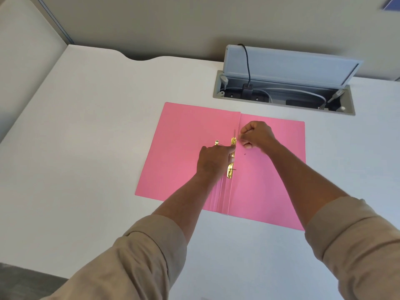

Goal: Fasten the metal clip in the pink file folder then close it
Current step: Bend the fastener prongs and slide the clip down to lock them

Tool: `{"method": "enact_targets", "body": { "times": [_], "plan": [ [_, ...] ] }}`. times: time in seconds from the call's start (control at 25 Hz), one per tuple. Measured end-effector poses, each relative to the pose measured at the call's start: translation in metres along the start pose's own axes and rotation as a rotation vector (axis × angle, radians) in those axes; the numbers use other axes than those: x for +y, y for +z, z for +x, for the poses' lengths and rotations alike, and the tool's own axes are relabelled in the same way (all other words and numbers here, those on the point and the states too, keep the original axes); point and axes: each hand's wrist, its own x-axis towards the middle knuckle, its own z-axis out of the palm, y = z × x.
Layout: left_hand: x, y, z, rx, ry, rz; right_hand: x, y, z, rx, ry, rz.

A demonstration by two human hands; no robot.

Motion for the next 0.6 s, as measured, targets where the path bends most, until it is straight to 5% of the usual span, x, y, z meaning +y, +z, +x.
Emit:
{"method": "enact_targets", "body": {
  "times": [0.36, 0.6],
  "plan": [
    [-0.003, -0.018, 0.007, -0.154, 0.014, 0.016, 0.013, 0.0, -0.068, -0.256, 0.193, 0.059],
    [-0.009, -0.026, 0.012, -0.287, 0.022, 0.084, 0.013, 0.007, -0.101, -0.251, 0.208, 0.052]
  ]
}}
